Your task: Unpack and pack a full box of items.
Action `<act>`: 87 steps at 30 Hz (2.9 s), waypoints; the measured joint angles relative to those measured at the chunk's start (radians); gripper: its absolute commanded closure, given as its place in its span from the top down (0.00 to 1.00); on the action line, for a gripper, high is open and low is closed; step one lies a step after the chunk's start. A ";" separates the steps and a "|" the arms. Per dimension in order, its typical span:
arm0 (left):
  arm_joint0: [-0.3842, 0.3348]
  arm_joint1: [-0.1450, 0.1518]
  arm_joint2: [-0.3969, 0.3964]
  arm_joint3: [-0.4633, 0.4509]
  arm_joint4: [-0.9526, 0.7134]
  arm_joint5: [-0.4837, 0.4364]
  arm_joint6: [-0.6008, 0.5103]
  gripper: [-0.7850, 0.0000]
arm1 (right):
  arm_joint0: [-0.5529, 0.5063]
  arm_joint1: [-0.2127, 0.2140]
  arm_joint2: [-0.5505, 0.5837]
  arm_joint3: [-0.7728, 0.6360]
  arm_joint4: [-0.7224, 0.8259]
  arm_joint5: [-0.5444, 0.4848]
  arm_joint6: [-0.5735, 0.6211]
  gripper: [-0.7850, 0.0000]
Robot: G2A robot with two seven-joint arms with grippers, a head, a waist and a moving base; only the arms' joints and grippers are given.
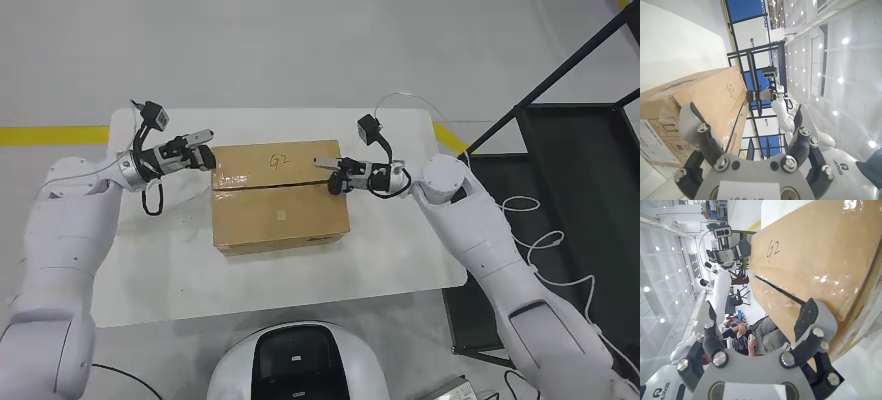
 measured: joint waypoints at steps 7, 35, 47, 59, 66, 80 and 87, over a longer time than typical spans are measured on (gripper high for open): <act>0.064 0.035 -0.069 -0.074 -0.037 0.024 -0.013 1.00 | 0.068 -0.021 -0.051 0.080 -0.026 0.029 -0.005 1.00; 0.311 0.089 -0.202 -0.422 -0.068 0.128 0.181 1.00 | 0.100 -0.034 -0.071 0.119 -0.055 0.014 0.007 1.00; 0.477 0.089 -0.256 -0.588 -0.091 0.136 0.466 1.00 | 0.100 -0.034 -0.071 0.119 -0.055 0.014 0.007 1.00; 0.767 0.086 -0.310 -0.827 -0.129 0.174 0.716 1.00 | 0.100 -0.034 -0.071 0.119 -0.055 0.014 0.007 1.00; 0.770 0.086 -0.310 -0.829 -0.137 0.177 0.717 1.00 | 0.100 -0.034 -0.071 0.119 -0.055 0.014 0.007 1.00; 0.793 0.083 -0.305 -0.837 -0.142 0.183 0.745 1.00 | 0.100 -0.034 -0.071 0.119 -0.055 0.014 0.007 1.00; 0.975 0.070 -0.332 -0.931 -0.230 0.089 0.882 1.00 | 0.100 -0.034 -0.071 0.119 -0.055 0.014 0.007 1.00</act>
